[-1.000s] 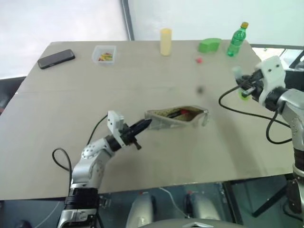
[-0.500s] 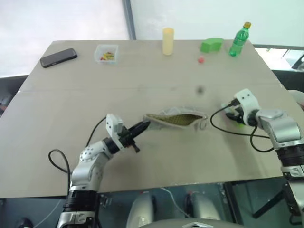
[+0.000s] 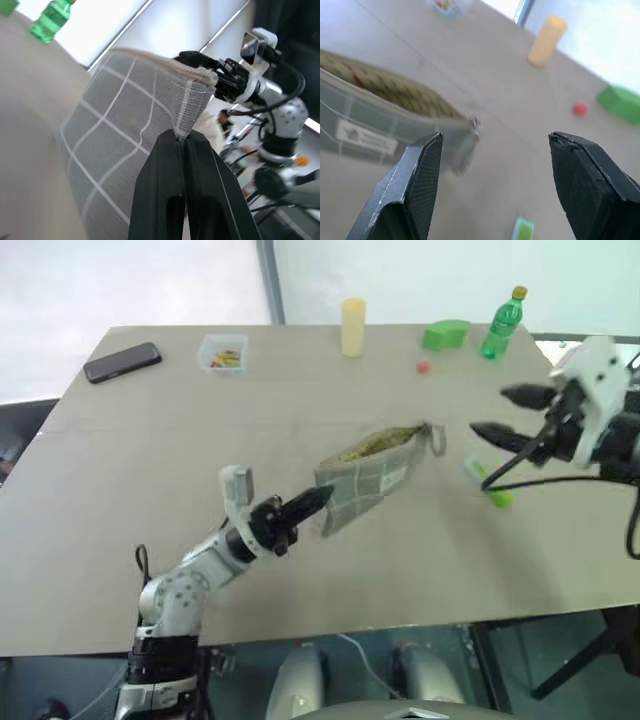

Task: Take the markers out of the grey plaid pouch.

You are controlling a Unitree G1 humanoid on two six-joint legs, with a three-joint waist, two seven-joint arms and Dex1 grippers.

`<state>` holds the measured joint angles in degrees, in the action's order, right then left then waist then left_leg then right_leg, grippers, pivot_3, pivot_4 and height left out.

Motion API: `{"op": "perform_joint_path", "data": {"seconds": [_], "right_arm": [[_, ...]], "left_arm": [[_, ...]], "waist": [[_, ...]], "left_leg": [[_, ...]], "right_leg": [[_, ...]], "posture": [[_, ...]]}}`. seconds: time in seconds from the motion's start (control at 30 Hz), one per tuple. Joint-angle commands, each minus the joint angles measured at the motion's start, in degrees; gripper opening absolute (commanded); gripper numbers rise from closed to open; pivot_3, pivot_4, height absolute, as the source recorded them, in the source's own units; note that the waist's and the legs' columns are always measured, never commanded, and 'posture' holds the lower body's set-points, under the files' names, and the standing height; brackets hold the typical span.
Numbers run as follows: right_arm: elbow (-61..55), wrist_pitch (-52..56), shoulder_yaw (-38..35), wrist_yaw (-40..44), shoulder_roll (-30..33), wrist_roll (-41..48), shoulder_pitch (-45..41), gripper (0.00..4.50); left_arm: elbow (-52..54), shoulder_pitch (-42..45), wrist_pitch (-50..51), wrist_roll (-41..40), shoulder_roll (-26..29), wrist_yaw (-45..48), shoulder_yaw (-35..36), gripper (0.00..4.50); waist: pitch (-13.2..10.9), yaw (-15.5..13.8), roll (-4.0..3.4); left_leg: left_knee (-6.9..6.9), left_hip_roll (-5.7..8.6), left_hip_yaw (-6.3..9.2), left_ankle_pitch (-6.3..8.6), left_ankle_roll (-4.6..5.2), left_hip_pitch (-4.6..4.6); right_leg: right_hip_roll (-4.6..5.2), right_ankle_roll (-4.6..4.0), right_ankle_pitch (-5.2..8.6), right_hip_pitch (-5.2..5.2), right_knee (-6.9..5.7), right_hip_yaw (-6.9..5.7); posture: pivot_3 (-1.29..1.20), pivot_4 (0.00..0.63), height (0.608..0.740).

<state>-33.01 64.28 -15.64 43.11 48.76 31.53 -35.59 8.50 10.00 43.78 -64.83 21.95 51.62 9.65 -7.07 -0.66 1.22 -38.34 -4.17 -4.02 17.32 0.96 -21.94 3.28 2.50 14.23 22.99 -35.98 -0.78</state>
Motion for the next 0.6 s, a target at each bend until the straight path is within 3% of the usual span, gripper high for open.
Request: {"op": "perform_joint_path", "data": {"seconds": [0.03,0.2,0.37,0.43,0.53,0.6], "right_arm": [[-4.4,6.4,-2.3,-0.8,-0.4,8.1,-3.6,3.41],[-5.8,5.7,9.4,-3.3,-3.6,8.4,-2.6,3.41],[-2.5,1.5,19.1,-3.4,-5.4,5.2,-2.3,3.41],[-1.1,0.2,21.4,-3.0,-4.9,3.8,-2.3,2.85],[-0.8,-1.7,24.1,-0.9,-3.0,2.7,-2.1,1.59],[-1.0,-1.6,24.0,0.1,-2.9,3.7,-1.8,1.59]], "left_arm": [[1.1,-0.1,2.1,0.0,2.2,1.5,-0.3,0.0],[-2.9,-2.9,-9.4,15.1,3.5,6.6,-5.7,0.0],[-2.4,-4.8,-13.4,18.7,2.6,7.9,-6.5,0.0],[-2.0,-5.3,-13.7,19.0,2.1,7.3,-6.1,0.0],[-1.1,-6.1,-14.1,19.2,1.7,6.5,-5.7,0.0],[-0.7,-6.4,-14.5,19.5,1.6,6.1,-5.6,0.0]], "waist": [[0.0,0.1,0.0],[0.0,0.0,0.01],[0.0,-0.2,0.01],[0.0,-0.1,0.01],[0.0,-0.1,0.01],[0.0,-0.1,0.01]], "left_leg": [[0.0,0.0,0.0,0.0,0.0,0.01],[0.01,0.02,-0.08,-0.12,-0.21,-0.02],[0.0,0.03,-0.06,-0.12,-0.21,-0.08],[0.0,0.03,-0.07,-0.12,-0.21,-0.07],[0.0,0.03,-0.08,-0.12,-0.21,-0.07],[0.01,0.02,-0.06,-0.11,-0.2,-0.07]], "right_leg": [[-0.01,0.0,0.0,-0.01,0.01,0.0],[-0.02,-0.01,0.0,0.01,0.06,0.03],[0.0,-0.01,0.0,0.05,0.06,0.02],[0.0,-0.01,0.0,0.05,0.06,0.02],[0.0,-0.01,0.0,0.06,0.07,0.03],[0.0,-0.01,0.0,0.06,0.07,0.02]], "posture": [[0.0,0.15,0.74],[0.0,0.15,0.74],[0.0,0.15,0.74],[0.0,0.15,0.74],[0.0,0.15,0.74],[0.0,0.15,0.74]]}}
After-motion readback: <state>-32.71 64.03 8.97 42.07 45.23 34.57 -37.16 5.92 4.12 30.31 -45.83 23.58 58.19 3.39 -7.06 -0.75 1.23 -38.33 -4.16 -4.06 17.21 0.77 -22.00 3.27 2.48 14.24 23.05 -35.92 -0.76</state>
